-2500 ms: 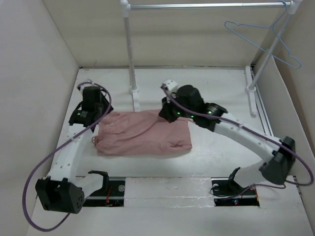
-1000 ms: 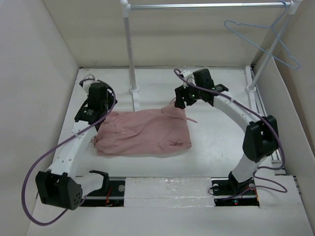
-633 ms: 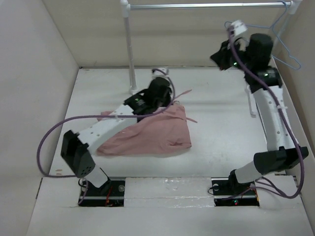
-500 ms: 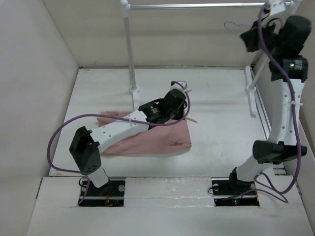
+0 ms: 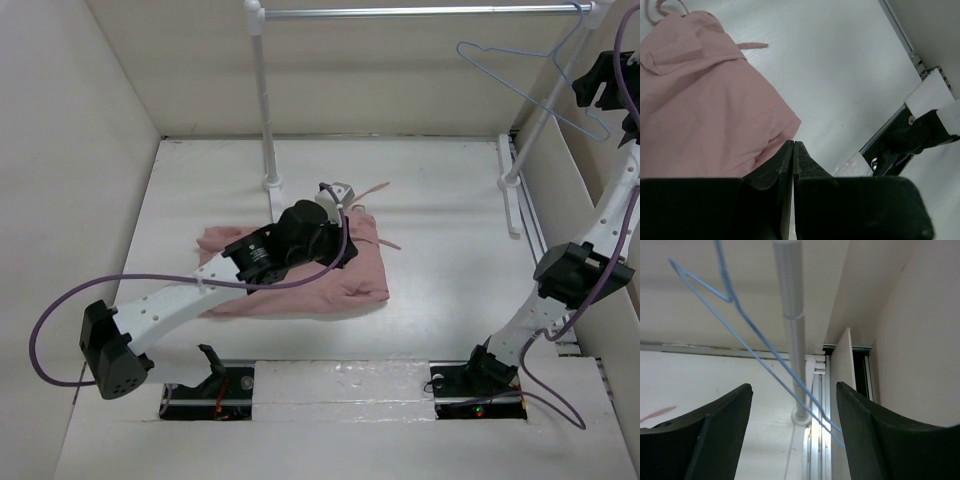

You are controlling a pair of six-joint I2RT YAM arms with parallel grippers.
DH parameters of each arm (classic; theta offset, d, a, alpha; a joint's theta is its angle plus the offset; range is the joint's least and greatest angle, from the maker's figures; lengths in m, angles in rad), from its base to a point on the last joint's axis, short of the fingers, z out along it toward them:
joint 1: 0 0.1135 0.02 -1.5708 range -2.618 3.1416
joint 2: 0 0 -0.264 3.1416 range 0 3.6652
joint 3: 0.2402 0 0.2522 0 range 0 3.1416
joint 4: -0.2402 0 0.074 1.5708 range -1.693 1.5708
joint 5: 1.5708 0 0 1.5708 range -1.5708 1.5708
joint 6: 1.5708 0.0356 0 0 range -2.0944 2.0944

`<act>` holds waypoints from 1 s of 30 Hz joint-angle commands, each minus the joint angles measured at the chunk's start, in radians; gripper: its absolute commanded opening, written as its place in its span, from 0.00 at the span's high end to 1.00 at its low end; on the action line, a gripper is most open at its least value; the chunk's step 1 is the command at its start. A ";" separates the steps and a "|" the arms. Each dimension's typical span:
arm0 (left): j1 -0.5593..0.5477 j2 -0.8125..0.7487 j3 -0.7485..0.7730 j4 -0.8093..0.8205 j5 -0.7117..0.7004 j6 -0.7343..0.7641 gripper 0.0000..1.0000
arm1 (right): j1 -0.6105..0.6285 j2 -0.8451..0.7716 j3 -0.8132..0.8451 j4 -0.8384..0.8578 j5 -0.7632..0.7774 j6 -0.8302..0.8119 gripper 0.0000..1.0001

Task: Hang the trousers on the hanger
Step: Pick up the hanger from the clothesline.

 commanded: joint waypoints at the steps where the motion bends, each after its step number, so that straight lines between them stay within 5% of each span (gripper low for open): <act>1: -0.002 -0.049 -0.068 0.028 0.050 0.037 1.00 | -0.041 0.013 0.048 0.096 -0.087 0.023 0.25; 6: -0.002 -0.069 -0.100 -0.005 0.020 0.067 1.00 | -0.050 0.088 0.088 0.128 -0.194 0.043 0.14; 10: -0.002 -0.077 -0.125 -0.003 0.030 0.067 1.00 | -0.059 0.188 0.191 0.070 -0.257 0.062 0.12; 17: -0.002 -0.053 -0.110 -0.009 -0.004 0.077 1.00 | -0.059 0.188 0.086 0.161 -0.303 0.108 0.15; 21: -0.002 -0.036 -0.097 -0.011 -0.008 0.077 1.00 | -0.059 0.214 0.096 0.155 -0.355 0.118 0.38; 30: -0.002 -0.005 -0.073 -0.008 -0.014 0.080 1.00 | -0.059 0.118 -0.061 0.200 -0.375 0.112 0.59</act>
